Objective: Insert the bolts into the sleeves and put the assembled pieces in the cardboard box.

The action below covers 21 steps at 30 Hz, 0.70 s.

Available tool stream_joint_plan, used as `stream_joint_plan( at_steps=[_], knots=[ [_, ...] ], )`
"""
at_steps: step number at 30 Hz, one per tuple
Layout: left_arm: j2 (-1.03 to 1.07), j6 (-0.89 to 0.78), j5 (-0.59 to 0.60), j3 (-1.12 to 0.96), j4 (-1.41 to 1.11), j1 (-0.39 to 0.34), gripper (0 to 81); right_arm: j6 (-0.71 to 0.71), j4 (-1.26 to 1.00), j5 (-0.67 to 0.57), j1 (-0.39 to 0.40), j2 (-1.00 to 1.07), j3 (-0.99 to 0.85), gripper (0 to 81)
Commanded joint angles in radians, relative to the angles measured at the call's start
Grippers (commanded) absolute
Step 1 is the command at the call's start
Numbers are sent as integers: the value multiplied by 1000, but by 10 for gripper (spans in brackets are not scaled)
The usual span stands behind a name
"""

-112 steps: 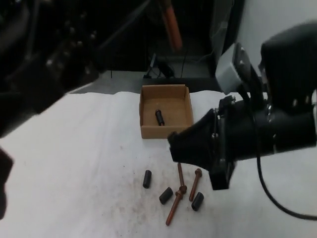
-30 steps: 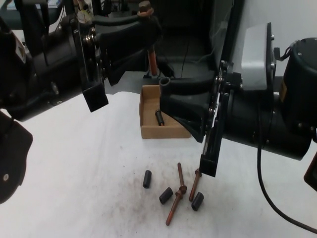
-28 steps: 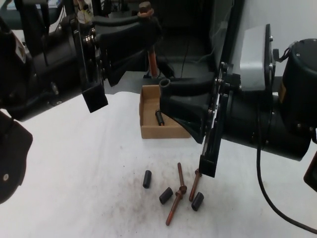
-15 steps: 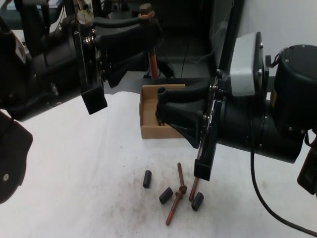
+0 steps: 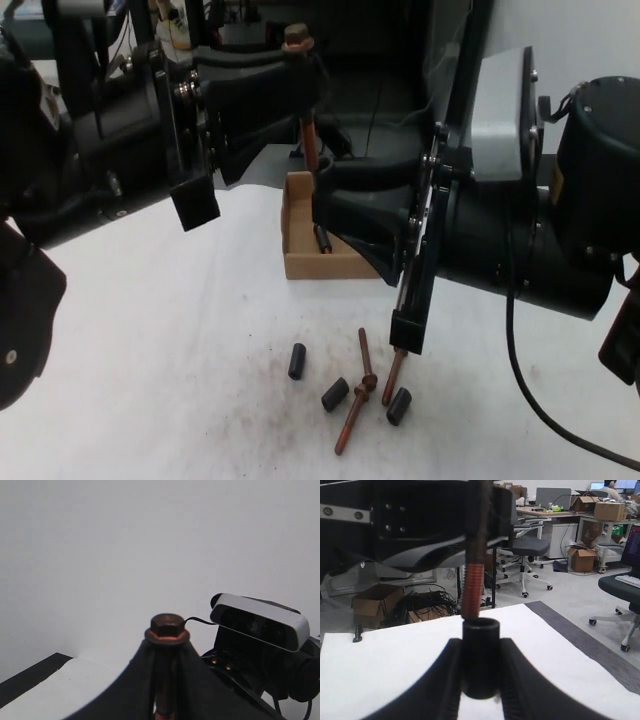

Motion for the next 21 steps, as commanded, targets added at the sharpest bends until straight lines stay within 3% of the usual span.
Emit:
stream_joint_plan(
  at_steps=[1, 21],
  knots=[
    [-6, 19, 0, -13, 5, -1, 2, 1, -20, -20, 2, -1, -16, 8],
    [-6, 17, 6, -13, 5, -1, 2, 1, -20, 16, 13, -1, -16, 8]
  ],
)
